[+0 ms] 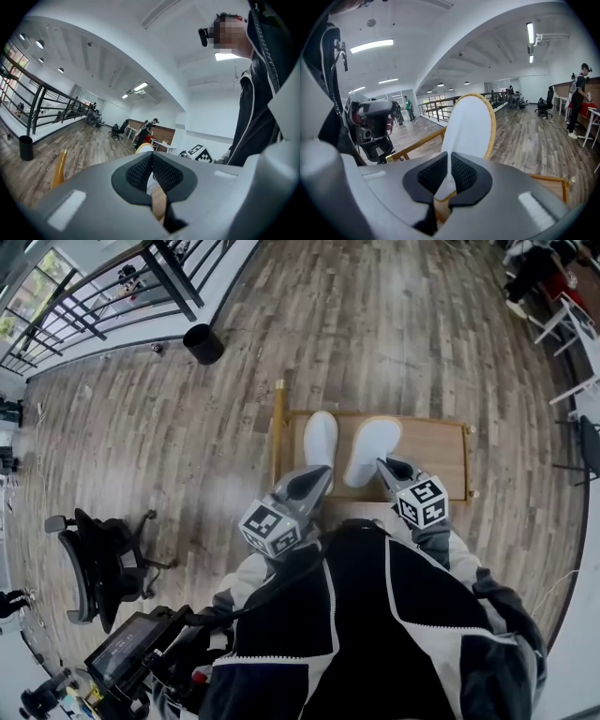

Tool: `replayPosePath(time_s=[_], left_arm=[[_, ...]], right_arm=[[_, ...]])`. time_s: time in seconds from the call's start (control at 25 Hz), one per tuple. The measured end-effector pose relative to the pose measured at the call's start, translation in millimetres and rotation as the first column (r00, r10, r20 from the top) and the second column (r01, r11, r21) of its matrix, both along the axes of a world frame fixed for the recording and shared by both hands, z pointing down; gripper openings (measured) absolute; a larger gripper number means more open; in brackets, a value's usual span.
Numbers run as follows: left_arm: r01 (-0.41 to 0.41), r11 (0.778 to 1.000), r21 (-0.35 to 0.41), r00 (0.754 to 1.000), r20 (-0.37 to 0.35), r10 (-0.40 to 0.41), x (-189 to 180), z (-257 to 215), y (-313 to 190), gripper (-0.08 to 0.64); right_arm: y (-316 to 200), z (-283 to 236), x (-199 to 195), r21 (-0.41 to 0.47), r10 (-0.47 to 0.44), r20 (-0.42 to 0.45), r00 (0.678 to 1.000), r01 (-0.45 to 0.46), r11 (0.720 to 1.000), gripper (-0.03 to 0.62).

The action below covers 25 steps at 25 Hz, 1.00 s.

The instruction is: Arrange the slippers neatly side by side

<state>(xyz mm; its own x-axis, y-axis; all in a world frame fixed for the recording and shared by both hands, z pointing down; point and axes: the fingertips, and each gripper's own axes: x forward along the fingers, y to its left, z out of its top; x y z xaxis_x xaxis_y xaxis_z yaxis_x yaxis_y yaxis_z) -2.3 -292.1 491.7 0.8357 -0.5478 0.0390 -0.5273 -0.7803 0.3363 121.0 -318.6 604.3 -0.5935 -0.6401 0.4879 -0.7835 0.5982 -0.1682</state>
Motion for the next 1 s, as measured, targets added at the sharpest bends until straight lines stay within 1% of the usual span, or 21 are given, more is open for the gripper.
replayPosePath(time_s=[0.08, 0.24, 0.48, 0.76, 0.92, 1.0], left_arm=[[0.006, 1.000, -0.001, 1.000, 0.003, -0.006, -1.8, -0.5, 0.6, 0.019], [0.028, 1.000, -0.011, 1.000, 0.008, -0.028, -9.5, 2.5, 3.5, 0.019], [0.071, 0.997, -0.026, 0.997, 0.021, -0.070, -24.2, 6.6, 4.3, 0.018], [0.121, 0.992, -0.040, 0.992, 0.032, -0.120, -41.3, 10.8, 5.7, 0.019], [0.139, 0.989, -0.051, 0.990, 0.044, -0.137, -46.5, 14.1, 5.7, 0.019], [0.147, 0.988, -0.054, 0.988, 0.047, -0.145, -47.8, 14.1, 8.6, 0.019]], right_arm=[[-7.3, 16.4, -2.5, -0.029, -0.013, -0.021, 1.000, 0.012, 1.000, 0.021], [-16.7, 46.4, -11.0, -0.098, -0.026, -0.034, 0.999, 0.022, 0.995, 0.021], [-23.1, 92.8, -25.2, -0.188, -0.075, -0.090, 0.993, 0.057, 0.981, 0.021], [-39.1, 125.9, -20.2, -0.250, -0.062, -0.143, 0.988, 0.025, 0.968, 0.021], [-50.7, 139.5, -24.3, -0.275, -0.073, -0.163, 0.984, 0.026, 0.961, 0.021], [-54.7, 150.9, -26.2, -0.294, -0.081, -0.186, 0.979, 0.023, 0.955, 0.021]])
